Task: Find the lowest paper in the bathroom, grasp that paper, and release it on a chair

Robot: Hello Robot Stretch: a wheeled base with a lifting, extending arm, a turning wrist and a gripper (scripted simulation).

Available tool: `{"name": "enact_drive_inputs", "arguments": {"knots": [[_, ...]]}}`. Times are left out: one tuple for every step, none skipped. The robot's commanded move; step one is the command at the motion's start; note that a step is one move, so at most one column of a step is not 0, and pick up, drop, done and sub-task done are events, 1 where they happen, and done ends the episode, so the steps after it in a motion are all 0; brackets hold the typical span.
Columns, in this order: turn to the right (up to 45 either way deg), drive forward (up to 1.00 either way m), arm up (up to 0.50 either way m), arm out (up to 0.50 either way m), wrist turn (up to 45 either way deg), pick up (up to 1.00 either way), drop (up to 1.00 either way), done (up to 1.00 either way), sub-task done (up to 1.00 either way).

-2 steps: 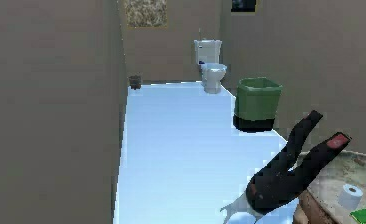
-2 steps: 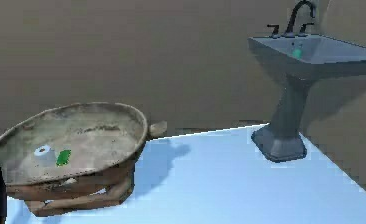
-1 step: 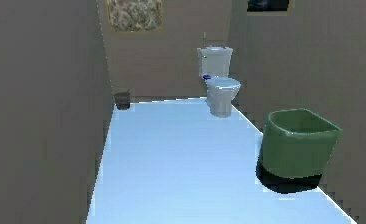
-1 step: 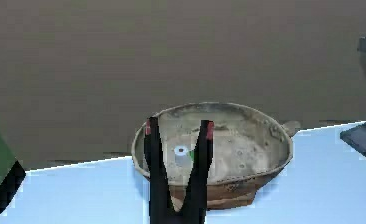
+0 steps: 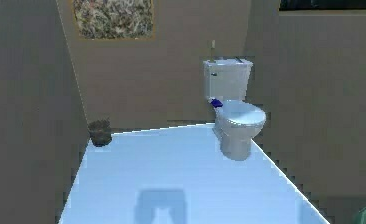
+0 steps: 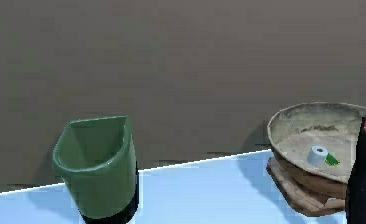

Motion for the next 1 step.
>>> {"name": "enact_drive_inputs", "arguments": {"knots": [[-3.0,0.0,0.0,0.0,0.0,0.0,0.0,0.0,0.0]]}}
